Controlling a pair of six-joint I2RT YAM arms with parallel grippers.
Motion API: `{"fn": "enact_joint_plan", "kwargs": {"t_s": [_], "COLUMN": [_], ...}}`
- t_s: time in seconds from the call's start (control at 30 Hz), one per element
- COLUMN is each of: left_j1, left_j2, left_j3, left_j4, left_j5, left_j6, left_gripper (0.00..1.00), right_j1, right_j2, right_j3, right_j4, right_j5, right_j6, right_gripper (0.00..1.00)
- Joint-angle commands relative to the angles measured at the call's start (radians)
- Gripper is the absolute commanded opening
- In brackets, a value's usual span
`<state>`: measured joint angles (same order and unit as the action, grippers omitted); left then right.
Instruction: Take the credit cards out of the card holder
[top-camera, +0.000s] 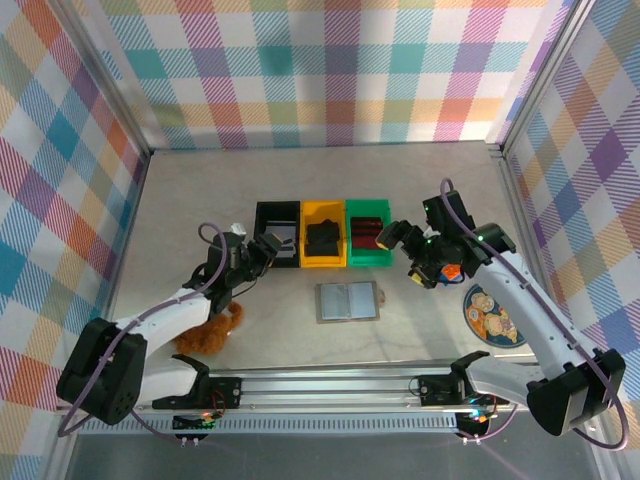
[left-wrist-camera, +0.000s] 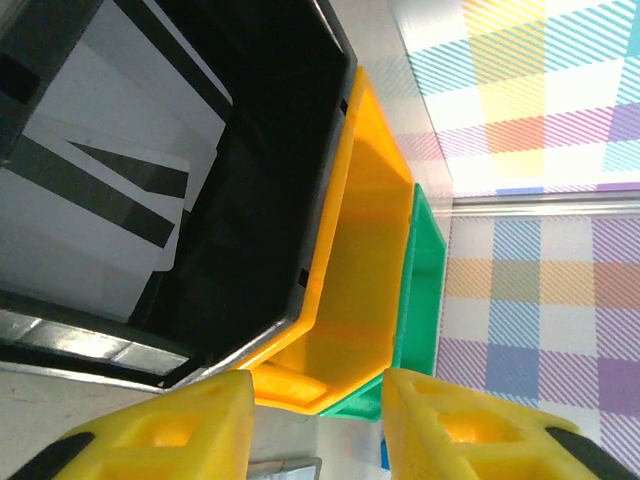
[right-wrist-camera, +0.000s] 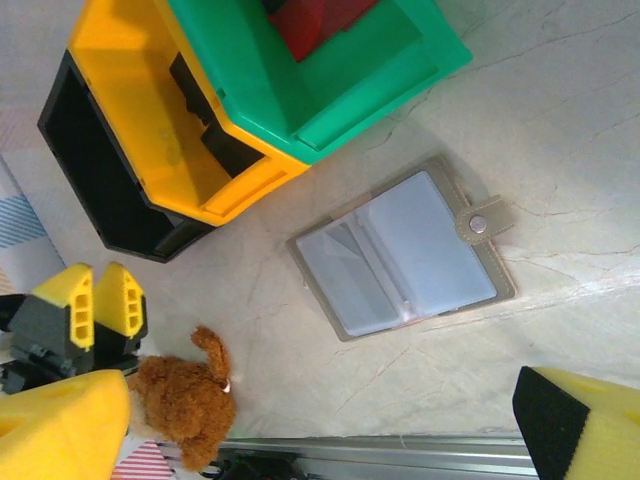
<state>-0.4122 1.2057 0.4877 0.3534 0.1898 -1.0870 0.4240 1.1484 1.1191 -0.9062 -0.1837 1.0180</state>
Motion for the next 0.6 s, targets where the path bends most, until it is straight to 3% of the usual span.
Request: {"fn": "enact_joint_plan", "kwargs": {"t_s": [0.0,0.13,0.17,0.4,0.57], "left_j1": [-0.014,-0.021,-0.023,-0.031,-0.031], "left_j2": [-0.075,-0.166,-0.182,-0.322,-0.379], "left_j3": [0.047,0.089,0.096,0.105,0.153], "left_j4": [-0.188,-0.372,-0.4,-0.596,-0.778], "left_j5": [-0.012,-0.03,-0.02,-0.075,-0.159], "left_j6": [0.129,0.236,0.256,0.361,0.42], "left_gripper": [0.51,0.8,1.0,1.0,1.0], "right_j1": [-0.001,0.028,0.048,0.257,0.313], "right_j2": [0.018,0.024,0.025,0.126,0.211], "right_j3": [-0.032,-0.076,-0.087,-0.062,-0.039], "right_j4": [-0.012,0.024,0.039,0.034,0.027], "right_j5": [-0.011,-0.004,0.007,0.198,0.255], "right_j6": [-0.067,-0.122,-0.136,-0.155,-0.137], "right_gripper": [0.99,0.98,0.96,0.98,0.98]}}
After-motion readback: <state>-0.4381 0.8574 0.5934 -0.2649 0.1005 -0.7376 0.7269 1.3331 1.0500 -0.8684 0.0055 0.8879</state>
